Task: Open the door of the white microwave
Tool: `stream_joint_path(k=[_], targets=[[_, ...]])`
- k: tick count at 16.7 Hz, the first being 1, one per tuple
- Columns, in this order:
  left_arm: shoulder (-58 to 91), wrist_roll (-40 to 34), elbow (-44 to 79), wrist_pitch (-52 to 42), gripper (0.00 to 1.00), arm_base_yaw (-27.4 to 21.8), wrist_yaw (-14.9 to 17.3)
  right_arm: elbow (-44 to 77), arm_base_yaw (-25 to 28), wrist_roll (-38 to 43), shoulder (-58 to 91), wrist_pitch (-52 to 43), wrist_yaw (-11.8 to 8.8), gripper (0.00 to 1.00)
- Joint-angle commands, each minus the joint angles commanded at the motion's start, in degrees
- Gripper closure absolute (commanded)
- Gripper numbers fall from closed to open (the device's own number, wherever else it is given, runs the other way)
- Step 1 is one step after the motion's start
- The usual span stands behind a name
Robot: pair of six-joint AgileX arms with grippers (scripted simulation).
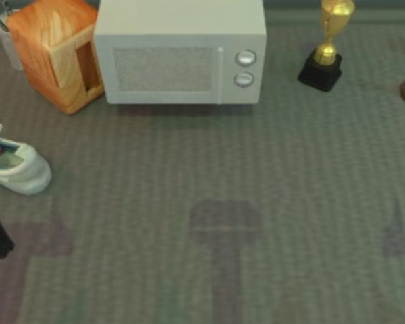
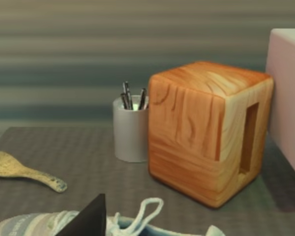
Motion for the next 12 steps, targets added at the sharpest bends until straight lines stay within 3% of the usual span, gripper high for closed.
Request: stream_joint_path(k=[6,12], targets=[[4.5,-1.2,5.4,-2.8,0.0,-1.8,-0.4,0.0,0.0,0.0,0.0,0.0,0.0,0.0],[24.8,-6.2,28.1,-14.6,0.0,-8.1,-2.8,0.0,0.0,0.0,0.0,0.0,0.0,0.0]])
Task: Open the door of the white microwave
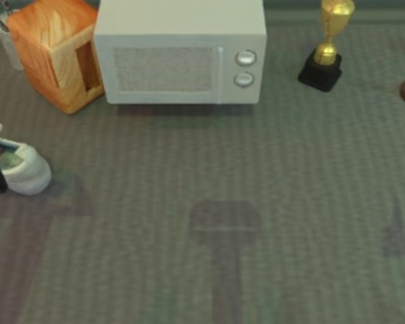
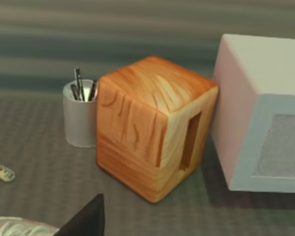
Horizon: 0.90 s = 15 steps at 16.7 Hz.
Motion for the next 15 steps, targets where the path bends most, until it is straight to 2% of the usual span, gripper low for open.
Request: stream_joint_path(k=[15], targets=[[79.0,-22.3,89.0,-45.8,0.0,-24.0,-11.4,0.0,0.0,0.0,0.0,0.0,0.0,0.0]])
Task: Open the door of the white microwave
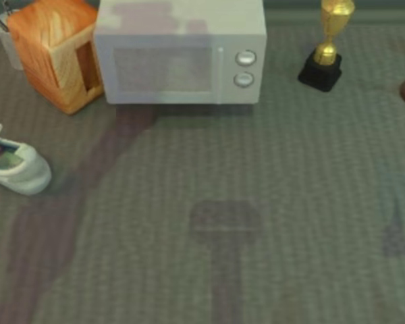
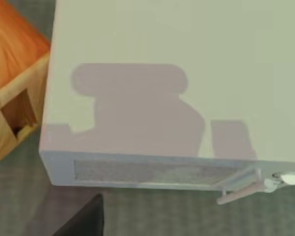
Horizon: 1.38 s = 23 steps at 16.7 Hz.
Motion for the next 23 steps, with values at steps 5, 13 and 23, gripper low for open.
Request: stream_joint_path(k=[5,13,23], targets=[[20.9,-5.4,20.1,-11.6,0.0,-5.5,-3.1,0.0,0.0,0.0,0.0,0.0,0.0,0.0],[30.2,-7.7,28.4,-17.0,0.0,-7.7,-4.7,0.0,0.0,0.0,0.0,0.0,0.0,0.0],[33.1,-5.2,20.2,-5.1,0.0,-5.1,-3.6,0.0,0.0,0.0,0.0,0.0,0.0,0.0]])
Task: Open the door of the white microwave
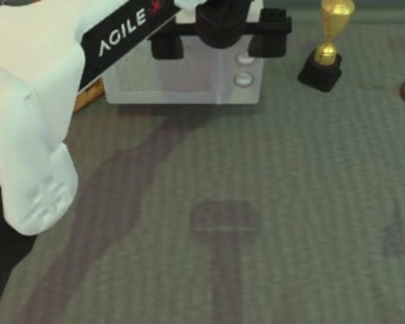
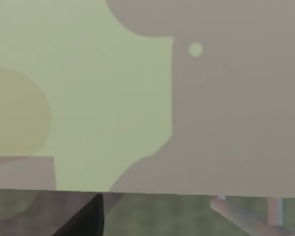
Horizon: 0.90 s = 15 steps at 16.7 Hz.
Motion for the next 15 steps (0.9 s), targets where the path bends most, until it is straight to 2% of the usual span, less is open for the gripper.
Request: stream_joint_path(k=[6,15], targets=[[0.7,0.6,-2.0,2.8,0.0,0.6,0.3,0.0,0.0,0.0,0.0,0.0,0.0,0.0],[0.7,0.6,-2.0,2.8,0.68,0.6,0.3,0.0,0.0,0.0,0.0,0.0,0.0,0.0]])
